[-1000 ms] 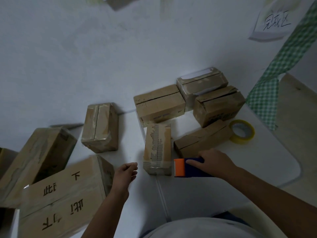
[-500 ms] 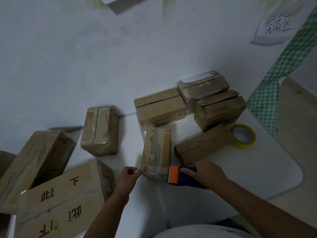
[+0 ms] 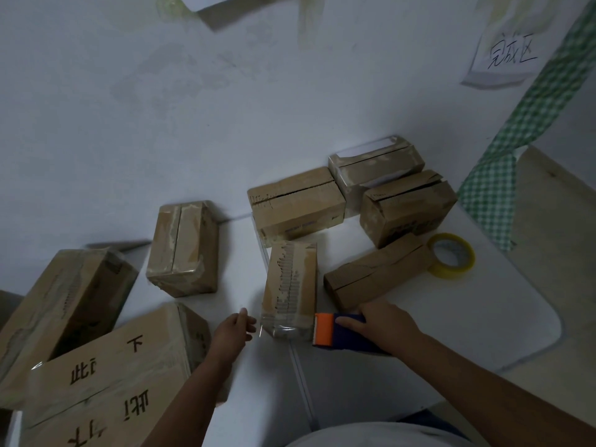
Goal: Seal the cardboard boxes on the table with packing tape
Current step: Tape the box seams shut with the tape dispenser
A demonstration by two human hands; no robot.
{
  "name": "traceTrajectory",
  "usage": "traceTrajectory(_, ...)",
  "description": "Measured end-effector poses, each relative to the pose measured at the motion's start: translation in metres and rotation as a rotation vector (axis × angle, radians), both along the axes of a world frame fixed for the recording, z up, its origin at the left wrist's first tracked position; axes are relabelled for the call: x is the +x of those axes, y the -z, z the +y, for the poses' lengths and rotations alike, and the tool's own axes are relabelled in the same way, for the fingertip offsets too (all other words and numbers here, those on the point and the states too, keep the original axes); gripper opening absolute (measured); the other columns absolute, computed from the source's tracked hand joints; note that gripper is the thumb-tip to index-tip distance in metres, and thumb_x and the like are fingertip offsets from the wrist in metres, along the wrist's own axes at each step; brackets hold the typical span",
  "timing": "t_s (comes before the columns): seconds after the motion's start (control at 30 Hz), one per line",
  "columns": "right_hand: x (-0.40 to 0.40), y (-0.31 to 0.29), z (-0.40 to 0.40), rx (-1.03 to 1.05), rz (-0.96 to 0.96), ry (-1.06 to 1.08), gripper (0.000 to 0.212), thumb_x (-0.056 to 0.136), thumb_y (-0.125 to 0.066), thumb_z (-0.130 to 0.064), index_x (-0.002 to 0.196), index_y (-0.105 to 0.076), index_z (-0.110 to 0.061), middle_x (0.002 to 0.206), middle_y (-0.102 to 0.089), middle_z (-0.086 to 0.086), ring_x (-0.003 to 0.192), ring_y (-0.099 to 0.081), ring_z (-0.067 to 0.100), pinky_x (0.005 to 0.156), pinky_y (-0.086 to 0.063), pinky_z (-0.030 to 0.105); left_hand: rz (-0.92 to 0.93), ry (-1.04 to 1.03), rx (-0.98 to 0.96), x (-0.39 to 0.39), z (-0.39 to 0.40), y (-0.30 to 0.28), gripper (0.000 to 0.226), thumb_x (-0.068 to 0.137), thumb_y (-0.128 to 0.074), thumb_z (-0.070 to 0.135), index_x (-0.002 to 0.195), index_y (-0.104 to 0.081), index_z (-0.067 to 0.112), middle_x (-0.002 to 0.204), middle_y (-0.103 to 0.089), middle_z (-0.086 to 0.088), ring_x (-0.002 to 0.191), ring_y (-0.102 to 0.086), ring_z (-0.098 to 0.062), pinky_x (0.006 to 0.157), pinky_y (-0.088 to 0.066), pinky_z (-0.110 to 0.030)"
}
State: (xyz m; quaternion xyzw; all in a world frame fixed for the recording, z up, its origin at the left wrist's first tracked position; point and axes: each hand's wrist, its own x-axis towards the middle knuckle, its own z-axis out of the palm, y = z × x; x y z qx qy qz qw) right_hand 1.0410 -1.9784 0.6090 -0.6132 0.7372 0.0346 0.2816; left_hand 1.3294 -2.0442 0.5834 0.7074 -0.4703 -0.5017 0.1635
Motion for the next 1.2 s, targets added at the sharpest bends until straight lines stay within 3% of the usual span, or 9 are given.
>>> traceTrajectory(0.1, 0.001, -0.001, 0.001, -0.001, -0.007, 0.004, 0.067, 0.084, -0.038, -0.077, 0.083, -0.061, -0.014, 0.081, -0.061, 0.004, 0.076, -0.06, 0.017, 0.063, -0.042, 0.029, -0.137, 0.106, 0.054, -0.002, -0.013, -0.002, 0.041, 0.107, -0.036, 0.019, 0.098, -0.068, -0.005, 0.086, -0.069, -0.015, 0.067, -0.062, -0.022, 0.069, -0.047, -0.031)
traceTrajectory(0.17, 0.001, -0.002, 0.001, -0.005, -0.012, 0.005, 0.065, 0.084, -0.039, -0.076, 0.081, -0.059, -0.015, 0.079, -0.059, 0.002, 0.075, -0.059, 0.017, 0.063, -0.041, 0.029, -0.354, 0.258, 0.109, -0.005, -0.02, -0.011, 0.036, 0.106, -0.033, 0.014, 0.115, -0.061, -0.008, 0.108, -0.068, -0.02, 0.093, -0.067, -0.03, 0.082, -0.049, -0.033)
traceTrajectory(0.27, 0.0, -0.002, 0.001, -0.012, -0.009, 0.0, 0.063, 0.084, -0.039, -0.076, 0.081, -0.059, -0.016, 0.077, -0.057, 0.001, 0.072, -0.057, 0.015, 0.061, -0.041, 0.029, -0.721, 0.553, -0.137, -0.009, -0.018, -0.024, 0.047, 0.101, -0.035, 0.008, 0.146, -0.031, -0.005, 0.145, -0.046, -0.023, 0.132, -0.048, -0.031, 0.107, -0.04, -0.035)
traceTrajectory(0.33, 0.001, 0.0, 0.001, -0.017, -0.01, 0.002, 0.062, 0.084, -0.039, -0.076, 0.078, -0.057, -0.017, 0.074, -0.055, -0.001, 0.069, -0.055, 0.014, 0.057, -0.038, 0.028, -0.662, 0.673, -0.535, -0.019, -0.01, -0.031, 0.059, 0.097, -0.034, 0.011, 0.155, -0.021, 0.006, 0.158, -0.029, -0.019, 0.145, -0.031, -0.029, 0.119, -0.025, -0.036)
traceTrajectory(0.4, 0.002, 0.001, 0.0, -0.018, -0.004, 0.004, 0.064, 0.084, -0.039, -0.076, 0.079, -0.059, -0.016, 0.073, -0.055, -0.001, 0.067, -0.053, 0.014, 0.056, -0.036, 0.027, -0.525, 0.872, -0.749, -0.036, -0.007, -0.032, 0.066, 0.094, -0.042, 0.009, 0.156, -0.021, 0.017, 0.163, -0.018, -0.007, 0.151, -0.015, -0.022, 0.122, -0.007, -0.034)
traceTrajectory(0.5, 0.001, 0.001, -0.001, -0.024, 0.008, -0.013, 0.066, 0.084, -0.038, -0.077, 0.079, -0.06, -0.016, 0.07, -0.054, -0.001, 0.064, -0.052, 0.013, 0.054, -0.036, 0.028, -0.532, 1.158, -0.649, -0.055, -0.012, -0.016, 0.06, 0.106, -0.034, 0.03, 0.158, -0.005, 0.025, 0.163, 0.007, 0.006, 0.149, 0.015, -0.009, 0.121, 0.013, -0.03)
traceTrajectory(0.63, -0.004, 0.002, 0.0, -0.028, -0.034, 0.002, 0.07, 0.083, -0.038, -0.078, 0.079, -0.062, -0.013, 0.074, -0.059, 0.002, 0.066, -0.056, 0.015, 0.058, -0.042, 0.031, -0.585, 1.202, -0.628, -0.054, -0.018, 0.004, 0.065, 0.101, -0.005, 0.059, 0.157, 0.003, 0.028, 0.165, 0.011, 0.009, 0.149, 0.019, -0.006, 0.124, 0.006, -0.038)
traceTrajectory(0.9, -0.026, 0.005, 0.017, -0.054, -0.107, 0.017, 0.062, 0.079, -0.036, -0.08, 0.063, -0.048, -0.02, 0.061, -0.05, -0.005, 0.052, -0.045, 0.005, 0.046, -0.029, 0.022, -0.59, 1.197, -0.658, -0.05, -0.02, 0.014, 0.063, 0.101, -0.002, 0.057, 0.157, 0.003, 0.028, 0.165, 0.009, 0.008, 0.15, 0.016, -0.006, 0.124, 0.004, -0.04)
traceTrajectory(1.2, -0.039, 0.002, 0.02, -0.123, 0.089, -0.168, 0.055, 0.086, -0.032, -0.076, 0.079, -0.048, -0.024, 0.063, -0.039, -0.012, 0.053, -0.037, 0.001, 0.046, -0.022, 0.021, -0.572, 1.201, -0.68, -0.05, -0.021, 0.013, 0.065, 0.1, 0.0, 0.057, 0.157, 0.003, 0.027, 0.165, 0.008, 0.007, 0.15, 0.015, -0.007, 0.124, 0.006, -0.038)
